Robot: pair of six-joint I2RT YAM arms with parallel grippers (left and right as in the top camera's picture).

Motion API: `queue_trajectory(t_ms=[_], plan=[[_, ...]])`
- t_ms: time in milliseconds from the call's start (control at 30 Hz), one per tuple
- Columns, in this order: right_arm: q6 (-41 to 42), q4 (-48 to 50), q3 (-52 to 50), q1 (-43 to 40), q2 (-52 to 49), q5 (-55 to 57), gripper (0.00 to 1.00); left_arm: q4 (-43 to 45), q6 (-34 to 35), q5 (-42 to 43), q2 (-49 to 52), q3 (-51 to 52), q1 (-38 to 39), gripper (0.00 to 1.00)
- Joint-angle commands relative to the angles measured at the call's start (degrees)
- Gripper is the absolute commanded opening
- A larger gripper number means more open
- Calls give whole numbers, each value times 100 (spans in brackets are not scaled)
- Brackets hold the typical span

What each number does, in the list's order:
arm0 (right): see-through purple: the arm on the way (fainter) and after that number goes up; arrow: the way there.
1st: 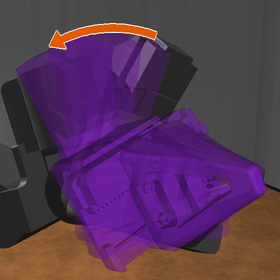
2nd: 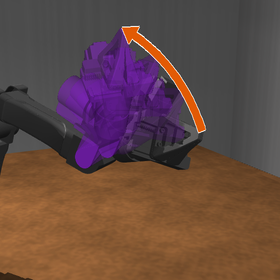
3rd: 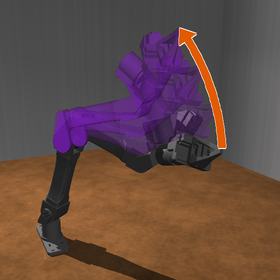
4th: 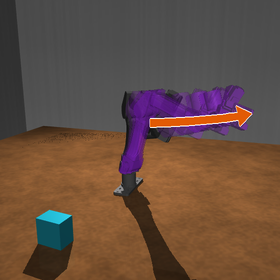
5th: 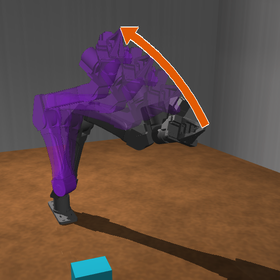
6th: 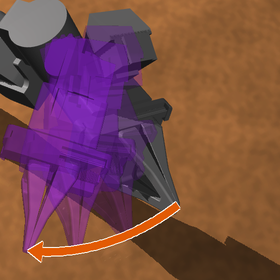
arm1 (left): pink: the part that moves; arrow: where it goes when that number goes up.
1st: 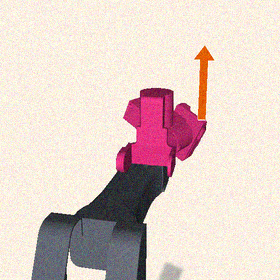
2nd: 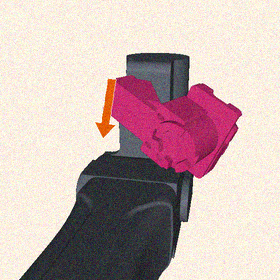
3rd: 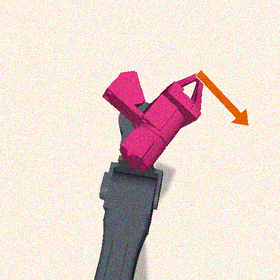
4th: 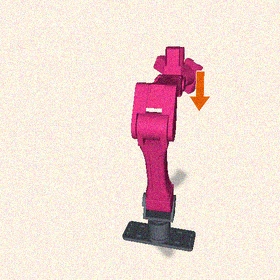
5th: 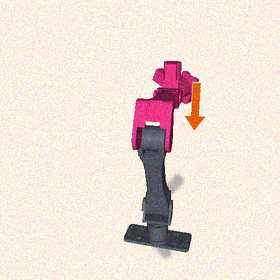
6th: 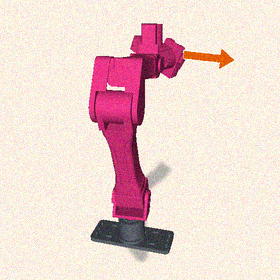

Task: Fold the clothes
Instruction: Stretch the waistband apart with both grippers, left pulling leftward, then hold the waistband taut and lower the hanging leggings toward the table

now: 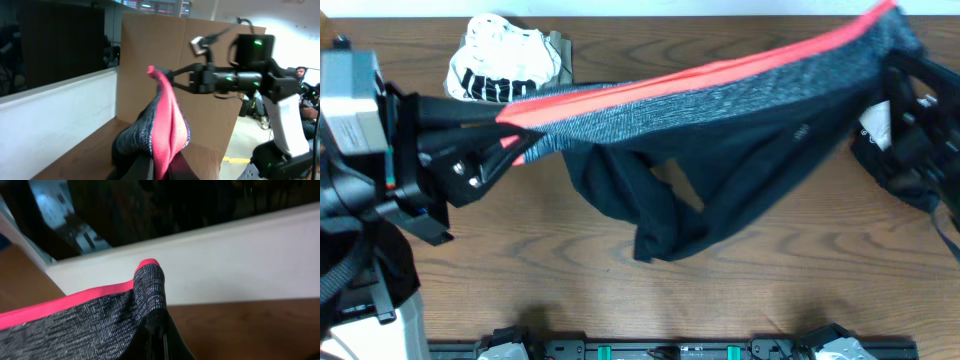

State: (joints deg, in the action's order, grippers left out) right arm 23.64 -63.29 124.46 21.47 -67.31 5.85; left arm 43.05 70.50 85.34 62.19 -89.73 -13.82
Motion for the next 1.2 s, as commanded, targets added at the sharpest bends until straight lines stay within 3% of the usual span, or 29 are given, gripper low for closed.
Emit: queue_trajectory(t_ms=[0, 267, 400, 1167], plan=[[-212, -74, 160, -94, 142, 881, 1, -306, 9, -304, 90, -570, -83, 6], [-315, -345, 337, -94, 63, 1237, 1, -1823, 26, 164, 612, -2033, -855, 6], [-313, -348, 337, -94, -92, 1237, 2, -2028, 57, 229, 793, -2415, -1060, 6], [-133, -387, 334, -291, -1462, 1836, 1, -2586, 92, 468, 1816, -2367, -1058, 6]])
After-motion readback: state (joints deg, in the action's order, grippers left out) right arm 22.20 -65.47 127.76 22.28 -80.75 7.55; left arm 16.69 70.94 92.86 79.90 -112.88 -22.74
